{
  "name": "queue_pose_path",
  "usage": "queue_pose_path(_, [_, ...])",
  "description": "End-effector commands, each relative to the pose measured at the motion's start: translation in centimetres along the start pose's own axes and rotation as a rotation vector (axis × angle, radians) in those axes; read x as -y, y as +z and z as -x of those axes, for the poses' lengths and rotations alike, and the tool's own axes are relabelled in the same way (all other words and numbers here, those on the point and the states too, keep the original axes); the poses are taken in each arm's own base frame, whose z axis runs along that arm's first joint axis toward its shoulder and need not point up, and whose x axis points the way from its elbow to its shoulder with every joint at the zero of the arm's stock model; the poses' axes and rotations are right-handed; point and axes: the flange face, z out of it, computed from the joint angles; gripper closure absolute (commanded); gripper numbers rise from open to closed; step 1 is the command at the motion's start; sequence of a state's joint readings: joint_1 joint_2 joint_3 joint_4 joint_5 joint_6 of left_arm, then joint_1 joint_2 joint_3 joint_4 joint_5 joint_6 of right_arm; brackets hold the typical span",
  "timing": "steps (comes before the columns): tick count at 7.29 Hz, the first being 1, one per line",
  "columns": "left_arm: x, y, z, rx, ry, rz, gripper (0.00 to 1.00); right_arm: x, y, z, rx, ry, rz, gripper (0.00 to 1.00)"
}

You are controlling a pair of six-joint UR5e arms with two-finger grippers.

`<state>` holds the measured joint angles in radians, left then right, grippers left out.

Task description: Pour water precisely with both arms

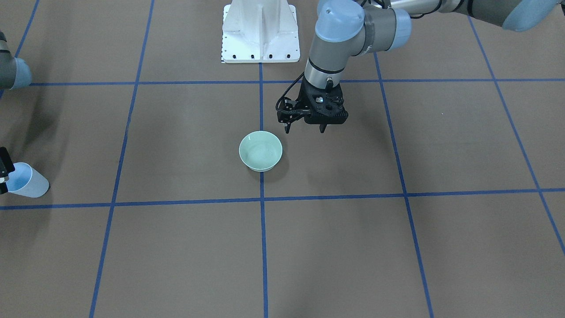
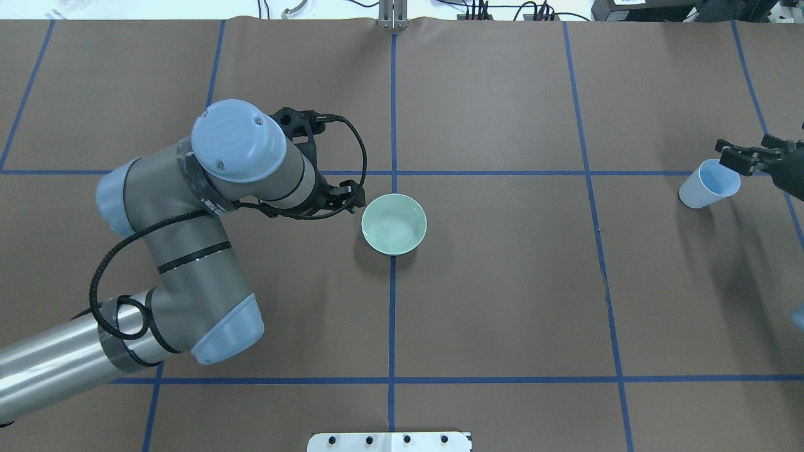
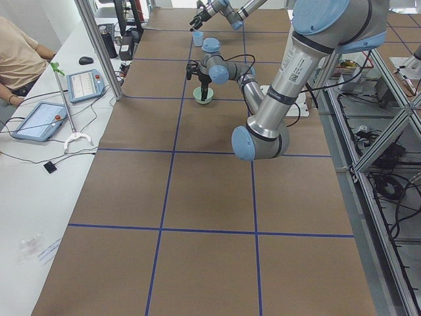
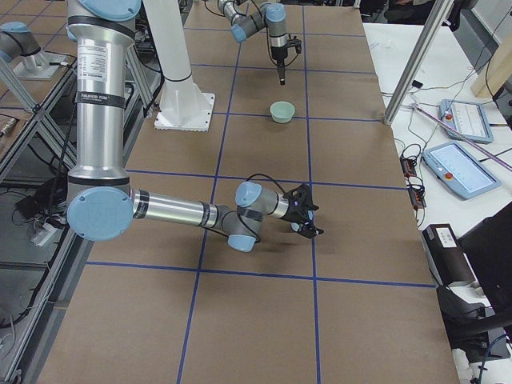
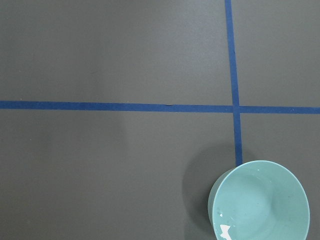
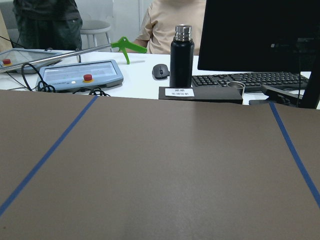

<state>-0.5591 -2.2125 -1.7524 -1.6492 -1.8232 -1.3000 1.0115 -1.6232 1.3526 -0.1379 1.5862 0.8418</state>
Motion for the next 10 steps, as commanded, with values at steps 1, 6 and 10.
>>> queue_pose_path(1, [-2.5, 2.9, -1.3, 0.037, -0.042, 0.0, 0.0, 4.8, -0.8, -5.0, 0.007, -0.005, 0.197, 0.01])
queue_pose_path(6, [-2.3, 3.2, -4.6, 0.016, -0.095, 0.004, 0.1, 18.6, -4.3, -11.4, 0.044, -0.053, 0.613, 0.01])
queue_pose_path(10, [-1.3, 5.1, -4.8, 0.03, -0.104, 0.0, 0.24, 16.2, -6.3, -16.8, 0.024, -0.039, 0.761, 0.01])
